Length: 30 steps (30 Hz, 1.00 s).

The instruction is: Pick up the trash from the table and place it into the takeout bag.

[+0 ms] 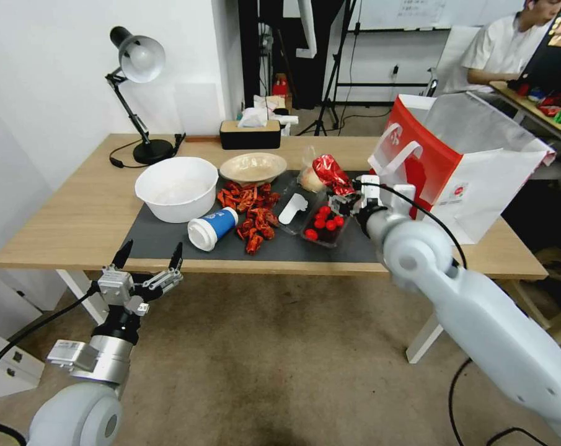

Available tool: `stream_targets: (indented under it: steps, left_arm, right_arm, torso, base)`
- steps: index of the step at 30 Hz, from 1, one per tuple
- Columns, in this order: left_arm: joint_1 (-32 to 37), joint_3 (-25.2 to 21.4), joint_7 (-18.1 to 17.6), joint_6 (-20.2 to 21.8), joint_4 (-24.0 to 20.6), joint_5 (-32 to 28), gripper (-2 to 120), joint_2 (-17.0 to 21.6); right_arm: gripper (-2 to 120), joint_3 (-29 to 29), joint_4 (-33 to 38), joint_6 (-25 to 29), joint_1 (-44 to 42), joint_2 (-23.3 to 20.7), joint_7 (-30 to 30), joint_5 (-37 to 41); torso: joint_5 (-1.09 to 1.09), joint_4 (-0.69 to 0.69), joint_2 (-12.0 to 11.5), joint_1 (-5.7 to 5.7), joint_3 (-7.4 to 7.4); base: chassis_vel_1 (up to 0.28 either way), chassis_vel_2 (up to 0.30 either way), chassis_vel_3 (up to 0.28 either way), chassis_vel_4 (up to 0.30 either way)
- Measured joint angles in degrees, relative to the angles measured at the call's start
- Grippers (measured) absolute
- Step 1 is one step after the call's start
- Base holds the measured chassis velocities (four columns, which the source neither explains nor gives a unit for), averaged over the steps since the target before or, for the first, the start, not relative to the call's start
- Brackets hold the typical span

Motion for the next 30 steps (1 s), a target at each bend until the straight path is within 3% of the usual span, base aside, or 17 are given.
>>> stream_targets:
  steps: [6, 9, 14, 18, 20, 30]
  left_arm:
    - [-0.05, 0.22, -0.01, 0.04, -0.07, 0.18, 100, -0.27]
    - [0.13, 0.20, -0.01, 0.04, -0.23, 0.25, 100, -0.52]
    - [0.21, 0.12, 0.02, 0.01, -0.34, 0.25, 100, -0.58]
    - [0.16, 0.09, 0.02, -0.01, -0.48, 0.25, 100, -0.62]
    - [0.10, 0.09, 0.04, -0.02, -0.48, 0.24, 100, -0.63]
    - [-0.28, 0.52, 0.09, -0.09, -0.05, 0.14, 100, -0.78]
  right_arm:
    - [53, 4.65, 3.73, 0.10, -4.33, -2.03, -4.92, -3.40]
    - [53, 8.38, 5.63, 1.97, -7.45, -3.50, -11.25, -8.37]
    - [53, 11.12, 6.55, 6.31, -7.29, -4.34, -12.15, -9.63]
    - [53, 13.44, 6.60, 9.36, -4.76, -5.53, -8.55, -9.28]
    - [53, 14.88, 5.93, 10.31, -1.75, -6.66, -3.14, -7.47]
    - [53, 16.47, -2.19, 8.88, 5.62, -9.45, 10.17, -1.53]
  torso:
    - [0.00, 0.00, 0.00, 0.00, 0.01]
    - [0.01, -0.01, 0.00, 0.00, 0.00]
    - [0.01, 0.00, 0.00, 0.00, 0.01]
    - [0.01, 0.00, 0.00, 0.00, 0.01]
    - [-0.01, 0.00, 0.00, 0.00, 0.01]
    - [0.00, 0.00, -0.01, 0.01, 0.01]
  base:
    - [0.000, 0.000, 0.000, 0.000]
    - [0.000, 0.000, 0.000, 0.000]
    - [0.000, 0.000, 0.000, 0.000]
    - [0.000, 0.000, 0.000, 0.000]
    - [0.000, 0.000, 0.000, 0.000]
    - [0.000, 0.000, 0.000, 0.000]
